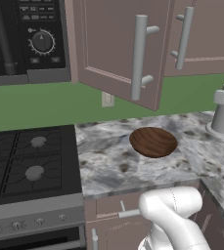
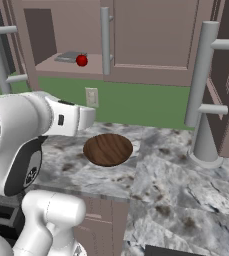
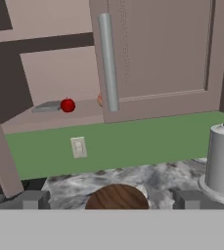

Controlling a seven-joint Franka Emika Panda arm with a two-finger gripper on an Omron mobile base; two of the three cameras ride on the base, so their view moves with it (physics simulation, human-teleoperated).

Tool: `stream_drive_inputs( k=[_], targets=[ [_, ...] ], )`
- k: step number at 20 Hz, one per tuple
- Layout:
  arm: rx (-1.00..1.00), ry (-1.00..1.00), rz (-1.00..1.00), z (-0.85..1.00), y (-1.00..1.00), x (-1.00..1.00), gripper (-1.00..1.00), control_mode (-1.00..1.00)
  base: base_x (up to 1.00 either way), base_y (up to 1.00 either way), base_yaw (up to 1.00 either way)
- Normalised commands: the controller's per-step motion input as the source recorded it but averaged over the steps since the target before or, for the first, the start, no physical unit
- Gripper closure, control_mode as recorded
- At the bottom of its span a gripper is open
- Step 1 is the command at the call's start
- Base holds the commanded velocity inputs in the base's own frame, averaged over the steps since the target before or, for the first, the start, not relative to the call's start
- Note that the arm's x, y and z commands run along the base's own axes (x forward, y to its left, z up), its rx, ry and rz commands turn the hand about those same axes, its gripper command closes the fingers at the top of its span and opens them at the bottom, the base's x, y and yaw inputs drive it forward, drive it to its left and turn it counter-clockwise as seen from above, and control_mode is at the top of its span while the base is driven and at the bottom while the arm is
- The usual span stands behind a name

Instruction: Open the cabinet. Pick the peach and apple from the cabinet and place them into the bowl. Then close the cabinet.

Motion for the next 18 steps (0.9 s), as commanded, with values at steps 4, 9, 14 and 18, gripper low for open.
stream_drive_inputs(
  k=[4, 9, 14, 18],
  targets=[
    [0.1, 0.08, 0.01, 0.0, 0.17, 0.24, -1.0, -1.0, 0.0, 0.0, 0.0],
    [0.25, 0.1, 0.04, 0.0, 0.05, 0.18, -1.0, -1.0, 0.0, 0.0, 0.0],
    [0.35, 0.05, 0.1, 0.0, 0.0, 0.06, -1.0, -1.0, 0.0, 0.0, 0.0],
    [0.37, 0.0, 0.07, -0.01, 0.0, 0.0, -1.0, -1.0, 0.0, 0.0, 0.0]
  ],
)
